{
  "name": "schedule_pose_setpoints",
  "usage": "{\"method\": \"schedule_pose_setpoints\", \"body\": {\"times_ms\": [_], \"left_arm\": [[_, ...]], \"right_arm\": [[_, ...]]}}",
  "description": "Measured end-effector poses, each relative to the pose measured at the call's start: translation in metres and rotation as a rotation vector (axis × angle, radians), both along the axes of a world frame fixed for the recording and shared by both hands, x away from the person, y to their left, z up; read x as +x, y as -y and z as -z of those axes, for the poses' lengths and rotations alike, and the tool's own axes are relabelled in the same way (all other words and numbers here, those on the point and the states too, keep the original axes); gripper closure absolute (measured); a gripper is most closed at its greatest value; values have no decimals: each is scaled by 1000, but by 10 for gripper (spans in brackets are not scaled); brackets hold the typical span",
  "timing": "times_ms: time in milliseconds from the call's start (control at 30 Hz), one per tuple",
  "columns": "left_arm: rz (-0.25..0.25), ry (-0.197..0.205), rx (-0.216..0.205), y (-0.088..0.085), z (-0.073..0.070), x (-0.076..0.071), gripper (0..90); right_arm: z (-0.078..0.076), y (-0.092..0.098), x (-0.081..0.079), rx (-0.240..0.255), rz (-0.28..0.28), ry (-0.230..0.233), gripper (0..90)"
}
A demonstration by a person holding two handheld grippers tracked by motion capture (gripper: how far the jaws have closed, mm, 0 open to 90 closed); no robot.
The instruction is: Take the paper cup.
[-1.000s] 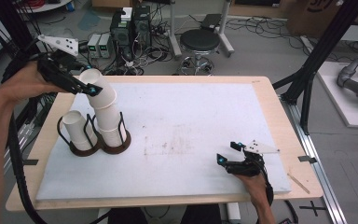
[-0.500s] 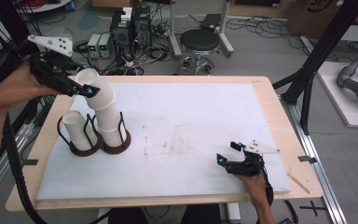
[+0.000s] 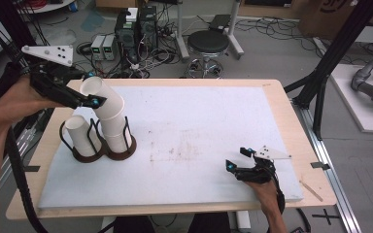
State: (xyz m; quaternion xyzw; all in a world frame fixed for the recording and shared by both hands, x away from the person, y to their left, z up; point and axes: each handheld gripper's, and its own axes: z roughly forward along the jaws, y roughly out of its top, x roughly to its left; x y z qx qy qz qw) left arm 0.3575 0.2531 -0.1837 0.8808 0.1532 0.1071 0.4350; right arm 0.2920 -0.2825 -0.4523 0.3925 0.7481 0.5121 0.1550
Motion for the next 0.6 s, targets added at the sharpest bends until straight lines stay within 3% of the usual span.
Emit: {"method": "schedule_pose_setpoints", "body": {"times_ms": [300, 600], "left_arm": [[11, 11, -7, 2, 6, -15, 328], [26, 10, -36, 9, 21, -32, 327]], "right_arm": [[0, 0, 0, 1, 0, 5, 158], [0, 1, 0, 2, 2, 8, 158]]}}
